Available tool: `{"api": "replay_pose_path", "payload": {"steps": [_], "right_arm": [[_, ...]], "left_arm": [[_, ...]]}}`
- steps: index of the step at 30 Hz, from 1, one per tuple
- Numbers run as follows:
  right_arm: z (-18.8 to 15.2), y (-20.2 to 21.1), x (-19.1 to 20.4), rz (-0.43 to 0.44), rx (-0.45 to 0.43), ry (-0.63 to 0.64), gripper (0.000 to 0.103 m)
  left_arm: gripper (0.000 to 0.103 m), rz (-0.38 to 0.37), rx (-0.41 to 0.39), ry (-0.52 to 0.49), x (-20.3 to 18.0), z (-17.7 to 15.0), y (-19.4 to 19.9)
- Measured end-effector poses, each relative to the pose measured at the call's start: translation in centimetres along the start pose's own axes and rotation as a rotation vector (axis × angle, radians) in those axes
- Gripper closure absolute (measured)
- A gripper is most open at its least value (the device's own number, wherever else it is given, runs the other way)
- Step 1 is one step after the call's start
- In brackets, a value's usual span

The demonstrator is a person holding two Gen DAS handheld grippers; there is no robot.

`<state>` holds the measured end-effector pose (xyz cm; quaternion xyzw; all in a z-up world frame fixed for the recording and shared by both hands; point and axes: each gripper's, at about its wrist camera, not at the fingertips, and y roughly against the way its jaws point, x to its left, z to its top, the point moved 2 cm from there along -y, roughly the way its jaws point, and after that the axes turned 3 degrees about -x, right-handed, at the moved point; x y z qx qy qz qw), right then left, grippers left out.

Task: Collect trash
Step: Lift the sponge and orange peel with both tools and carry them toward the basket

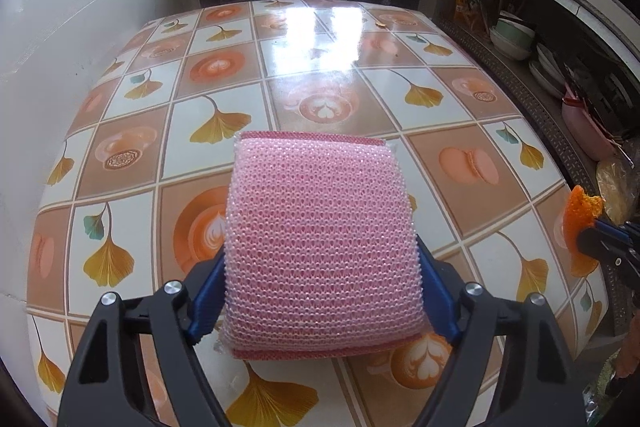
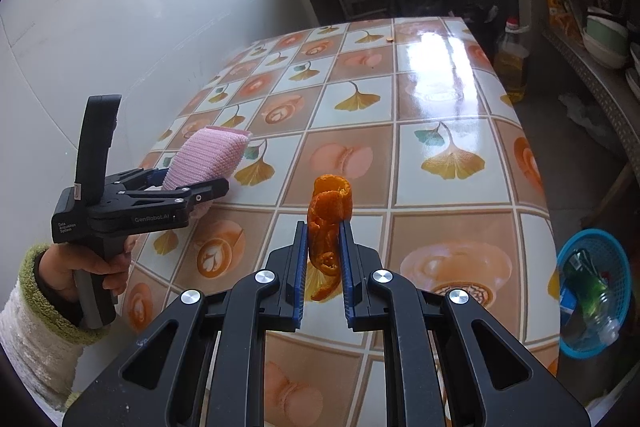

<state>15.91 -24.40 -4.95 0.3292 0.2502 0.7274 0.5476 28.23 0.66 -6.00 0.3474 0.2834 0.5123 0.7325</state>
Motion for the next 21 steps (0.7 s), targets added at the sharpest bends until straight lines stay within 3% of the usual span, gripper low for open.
{"api": "replay_pose_path", "payload": {"steps": [21], "right_arm": [[-0.1, 1.4, 0.1, 0.002, -0.033, -0.02, 0.089]], "left_arm": [[0.024, -0.081, -0.086, 0.073, 1.1, 0.9, 3.7]]}}
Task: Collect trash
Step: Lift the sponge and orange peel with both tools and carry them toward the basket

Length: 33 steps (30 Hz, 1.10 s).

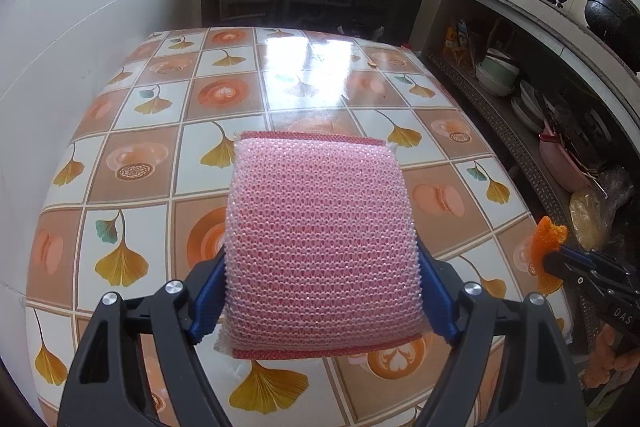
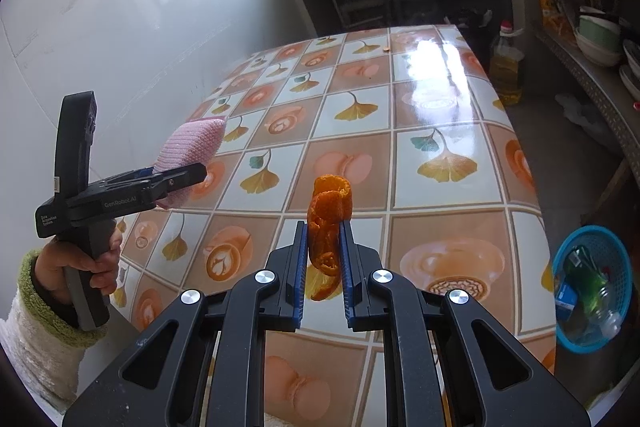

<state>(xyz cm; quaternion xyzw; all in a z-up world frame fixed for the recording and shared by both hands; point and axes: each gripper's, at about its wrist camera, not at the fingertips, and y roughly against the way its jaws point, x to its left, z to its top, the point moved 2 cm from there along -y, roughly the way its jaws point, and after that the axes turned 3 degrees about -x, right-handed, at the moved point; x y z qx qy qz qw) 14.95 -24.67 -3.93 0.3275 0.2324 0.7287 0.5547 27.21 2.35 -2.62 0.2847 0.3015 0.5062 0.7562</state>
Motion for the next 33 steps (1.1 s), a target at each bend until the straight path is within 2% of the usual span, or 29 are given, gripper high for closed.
{"api": "replay_pose_path", "payload": {"steps": [9, 19, 26, 33], "right_arm": [[0.1, 1.2, -0.3, -0.005, -0.028, -0.012, 0.089], [0.3, 5.0, -2.6, -0.051, -0.105, -0.049, 0.089], [-1.1, 8.7, -7.5, -0.155, -0.151, -0.126, 0.089], [-4.4, 13.7, -15.4, -0.346, -0.188, -0.274, 0.089]], "left_arm": [[0.024, -0.062, -0.044, 0.025, -0.8, 0.9, 2.4], [0.024, -0.168, -0.069, 0.005, -4.9, 2.1, 4.1], [0.024, -0.28, -0.053, -0.08, -11.3, 3.3, 3.8], [0.024, -0.43, 0.024, -0.214, -21.4, 4.2, 0.7]]}}
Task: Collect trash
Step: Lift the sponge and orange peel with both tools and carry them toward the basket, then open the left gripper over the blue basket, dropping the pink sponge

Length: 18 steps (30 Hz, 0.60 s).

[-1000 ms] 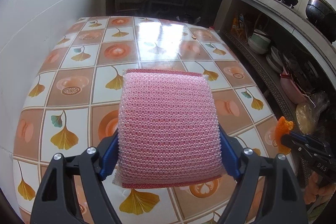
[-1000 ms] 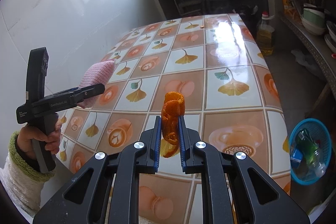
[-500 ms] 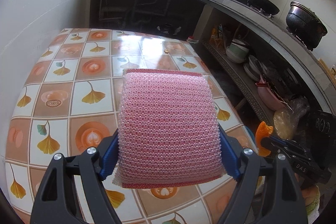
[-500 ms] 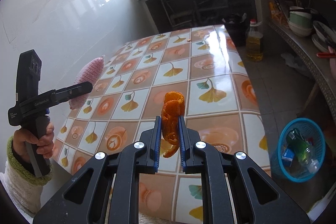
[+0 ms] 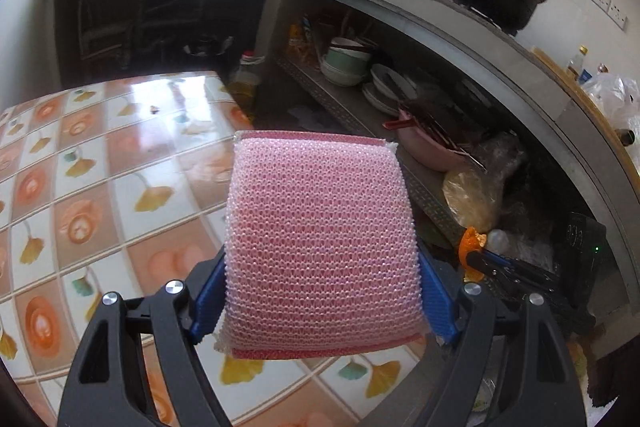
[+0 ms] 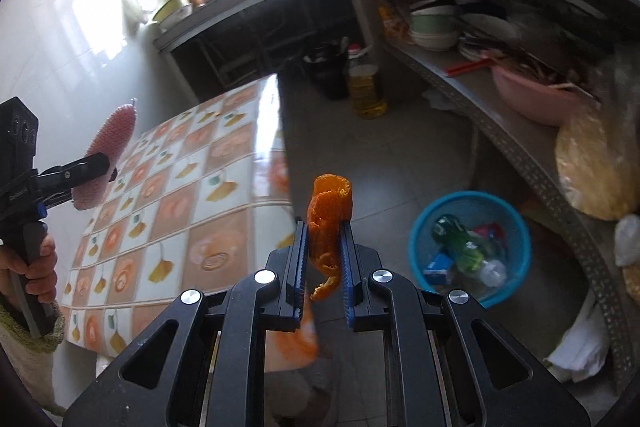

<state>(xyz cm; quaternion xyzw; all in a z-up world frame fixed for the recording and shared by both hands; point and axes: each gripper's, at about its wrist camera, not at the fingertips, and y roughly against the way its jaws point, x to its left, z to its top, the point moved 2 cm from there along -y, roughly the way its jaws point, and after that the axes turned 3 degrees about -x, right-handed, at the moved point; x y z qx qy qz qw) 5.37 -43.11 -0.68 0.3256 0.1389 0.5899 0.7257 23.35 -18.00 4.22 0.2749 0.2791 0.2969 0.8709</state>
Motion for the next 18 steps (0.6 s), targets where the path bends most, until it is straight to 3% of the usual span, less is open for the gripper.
{"api": "replay_pose_path", "payload": {"steps": [7, 11, 18], "right_arm": [[-3.0, 0.8, -9.9, -0.221, 0.027, -0.141, 0.089], [-5.0, -0.3, -13.2, -0.261, 0.064, -0.214, 0.089], [-6.7, -2.6, -16.1, -0.27, 0.103, -0.28, 0.089]], "left_arm": [[0.024, -0.128, 0.195, -0.061, -7.0, 1.4, -11.2], [0.024, -0.167, 0.331, -0.084, -10.5, 1.4, -18.1], [0.024, -0.143, 0.553, -0.185, -15.8, -0.1, -30.0]]}}
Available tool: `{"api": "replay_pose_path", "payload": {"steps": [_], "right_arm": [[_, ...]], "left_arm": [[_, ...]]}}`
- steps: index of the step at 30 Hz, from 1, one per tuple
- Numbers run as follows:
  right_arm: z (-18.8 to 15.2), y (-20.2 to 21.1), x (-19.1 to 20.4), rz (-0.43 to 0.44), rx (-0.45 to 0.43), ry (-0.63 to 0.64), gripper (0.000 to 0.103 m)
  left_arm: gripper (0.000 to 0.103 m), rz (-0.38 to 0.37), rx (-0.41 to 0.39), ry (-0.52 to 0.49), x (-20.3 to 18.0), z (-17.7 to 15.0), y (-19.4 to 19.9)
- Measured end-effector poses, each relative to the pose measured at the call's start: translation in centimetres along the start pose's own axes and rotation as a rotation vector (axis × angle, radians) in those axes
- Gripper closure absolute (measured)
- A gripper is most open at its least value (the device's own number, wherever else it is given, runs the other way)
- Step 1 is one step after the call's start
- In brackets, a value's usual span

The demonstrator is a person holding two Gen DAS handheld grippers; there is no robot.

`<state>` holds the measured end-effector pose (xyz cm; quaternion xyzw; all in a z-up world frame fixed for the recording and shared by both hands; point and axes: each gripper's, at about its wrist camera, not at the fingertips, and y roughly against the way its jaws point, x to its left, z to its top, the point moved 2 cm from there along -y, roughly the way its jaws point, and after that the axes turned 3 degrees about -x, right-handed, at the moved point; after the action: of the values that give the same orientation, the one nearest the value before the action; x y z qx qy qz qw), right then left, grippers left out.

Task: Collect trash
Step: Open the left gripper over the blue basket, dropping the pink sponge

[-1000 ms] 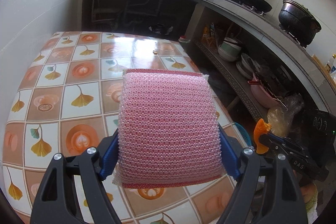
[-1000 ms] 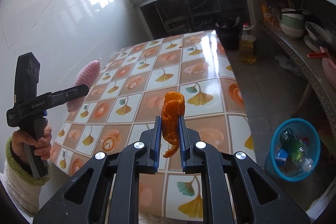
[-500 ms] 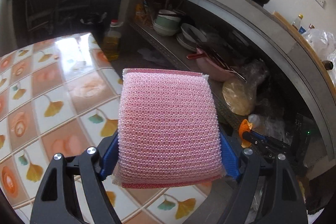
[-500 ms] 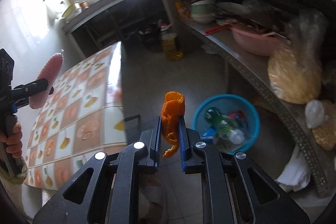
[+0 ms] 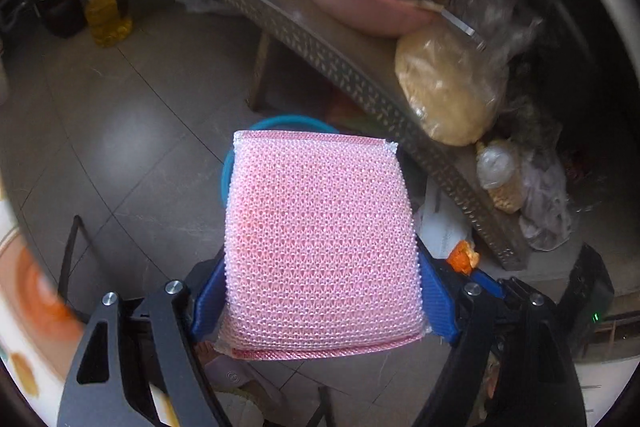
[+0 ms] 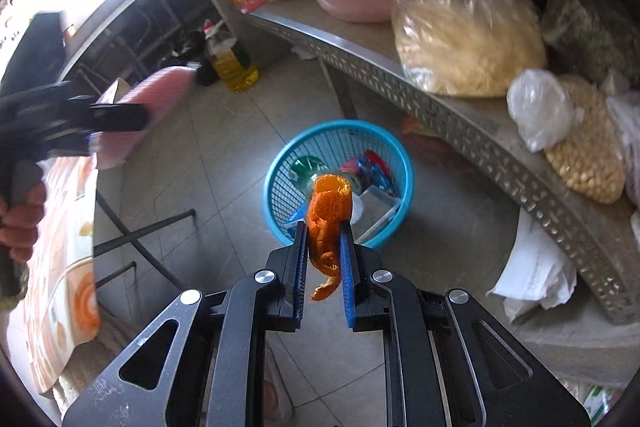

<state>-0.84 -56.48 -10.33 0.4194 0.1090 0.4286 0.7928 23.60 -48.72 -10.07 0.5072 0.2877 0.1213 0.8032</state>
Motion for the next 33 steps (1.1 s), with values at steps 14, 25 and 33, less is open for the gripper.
{"api": "replay_pose_path", "payload": {"steps": [14, 25, 33], "right_arm": [[-0.1, -2.7, -1.0, 0.01, 0.045, -0.043, 0.089], [0.1, -4.0, -0.4, 0.021, 0.06, -0.028, 0.089], [0.3, -6.6, 2.0, 0.035, 0.09, 0.038, 0.089]], "left_arm": [[0.016, 0.007, 0.08, 0.011, -0.4, 6.2, -11.7], [0.016, -0.109, -0.072, 0.087, 2.1, 5.3, -2.4], [0.016, -0.067, -0.179, 0.04, 4.1, -0.5, 8.6]]}}
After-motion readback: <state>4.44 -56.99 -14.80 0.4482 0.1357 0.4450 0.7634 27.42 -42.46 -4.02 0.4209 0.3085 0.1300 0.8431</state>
